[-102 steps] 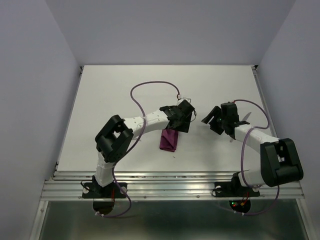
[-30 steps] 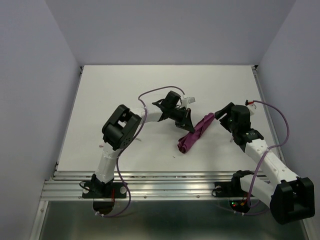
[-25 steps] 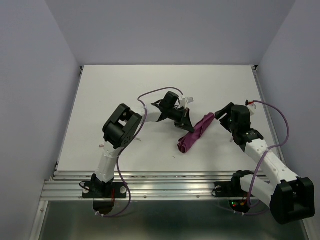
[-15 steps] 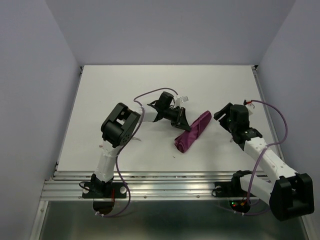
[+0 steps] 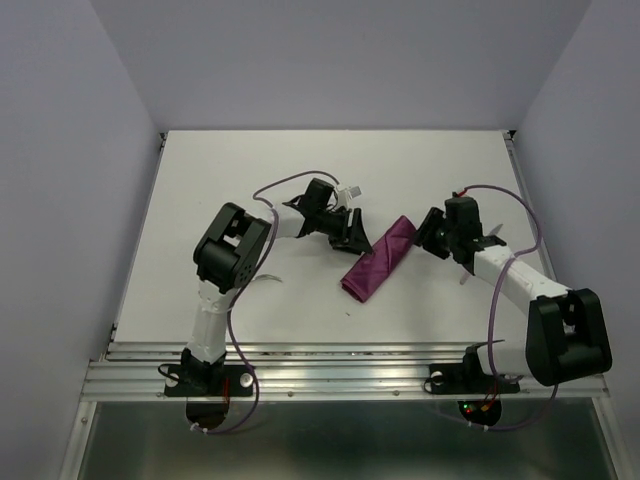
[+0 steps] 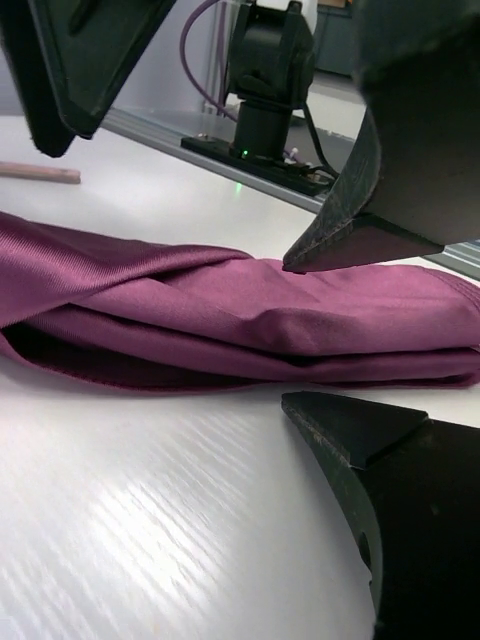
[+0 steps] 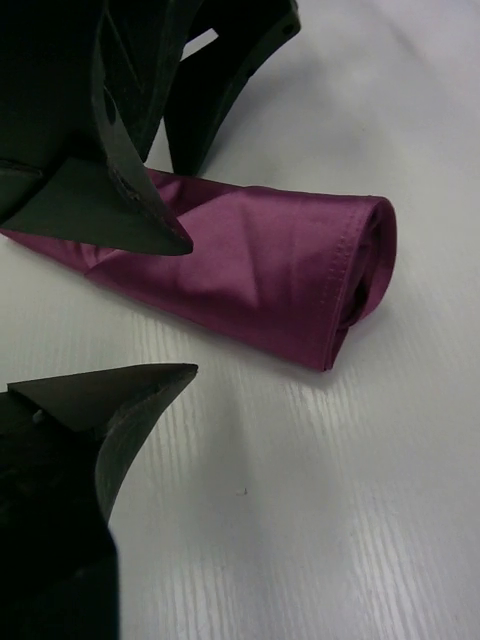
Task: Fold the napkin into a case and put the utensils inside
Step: Turn over the smaller rectangle-folded napkin at the center of the board, then smooth out the smaller rectangle-folded napkin at the center of the board.
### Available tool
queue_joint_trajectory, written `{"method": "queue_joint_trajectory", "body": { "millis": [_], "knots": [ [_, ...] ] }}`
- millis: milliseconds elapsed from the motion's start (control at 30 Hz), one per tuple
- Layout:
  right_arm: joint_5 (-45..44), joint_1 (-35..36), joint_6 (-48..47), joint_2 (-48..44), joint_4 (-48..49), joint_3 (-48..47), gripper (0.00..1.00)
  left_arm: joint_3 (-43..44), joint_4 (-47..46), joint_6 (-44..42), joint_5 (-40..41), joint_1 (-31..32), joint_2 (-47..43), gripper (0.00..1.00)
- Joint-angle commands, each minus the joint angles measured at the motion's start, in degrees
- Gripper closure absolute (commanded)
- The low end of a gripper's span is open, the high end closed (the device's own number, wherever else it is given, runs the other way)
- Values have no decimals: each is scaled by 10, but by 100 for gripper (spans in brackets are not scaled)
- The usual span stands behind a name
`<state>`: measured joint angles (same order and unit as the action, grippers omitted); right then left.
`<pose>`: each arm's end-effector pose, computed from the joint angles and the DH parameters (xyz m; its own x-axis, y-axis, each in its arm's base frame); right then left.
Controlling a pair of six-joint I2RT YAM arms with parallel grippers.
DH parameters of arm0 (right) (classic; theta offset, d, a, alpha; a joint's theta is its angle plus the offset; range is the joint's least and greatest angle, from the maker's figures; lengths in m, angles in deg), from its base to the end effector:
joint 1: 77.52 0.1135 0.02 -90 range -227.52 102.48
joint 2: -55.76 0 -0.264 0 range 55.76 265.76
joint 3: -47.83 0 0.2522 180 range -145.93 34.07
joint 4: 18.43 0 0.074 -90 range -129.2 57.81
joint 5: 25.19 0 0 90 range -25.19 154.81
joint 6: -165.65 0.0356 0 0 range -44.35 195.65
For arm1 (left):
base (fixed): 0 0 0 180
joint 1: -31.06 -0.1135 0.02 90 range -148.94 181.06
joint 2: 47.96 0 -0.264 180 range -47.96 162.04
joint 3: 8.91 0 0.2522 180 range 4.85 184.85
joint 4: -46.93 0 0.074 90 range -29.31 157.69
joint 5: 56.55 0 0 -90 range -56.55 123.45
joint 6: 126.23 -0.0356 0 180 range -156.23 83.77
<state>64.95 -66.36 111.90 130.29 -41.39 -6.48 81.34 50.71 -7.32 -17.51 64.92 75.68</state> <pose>0.2611 0.0516 0.2058 -0.6569 0.4731 -0.5871 0.2395 0.8692 0.4325 0.3613 -0.2757 0.1362 -0.8573 0.2085 -0.4707 0.5146 0.3187 -0.7960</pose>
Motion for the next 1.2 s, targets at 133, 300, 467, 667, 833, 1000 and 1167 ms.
{"method": "queue_joint_trajectory", "body": {
  "millis": [133,300,467,667,833,1000,1167],
  "knots": [
    [52,9,-49,34,-5,-65,66,13,126,-73,121,-23,-118,40],
    [58,14,-44,76,15,-86,88,-18,131,-68,145,-13,-164,70],
    [52,14,-40,141,23,-123,90,-63,130,-57,123,22,-201,100],
    [61,14,-33,193,39,-159,91,-112,111,-73,87,45,-213,100],
    [55,14,-27,226,39,-175,91,-121,112,-85,103,52,-184,100],
    [56,14,-26,258,41,-198,91,-96,159,-120,158,40,-154,100],
    [50,14,-28,287,28,-220,92,-79,167,-126,161,40,-123,100]
  ]
}}
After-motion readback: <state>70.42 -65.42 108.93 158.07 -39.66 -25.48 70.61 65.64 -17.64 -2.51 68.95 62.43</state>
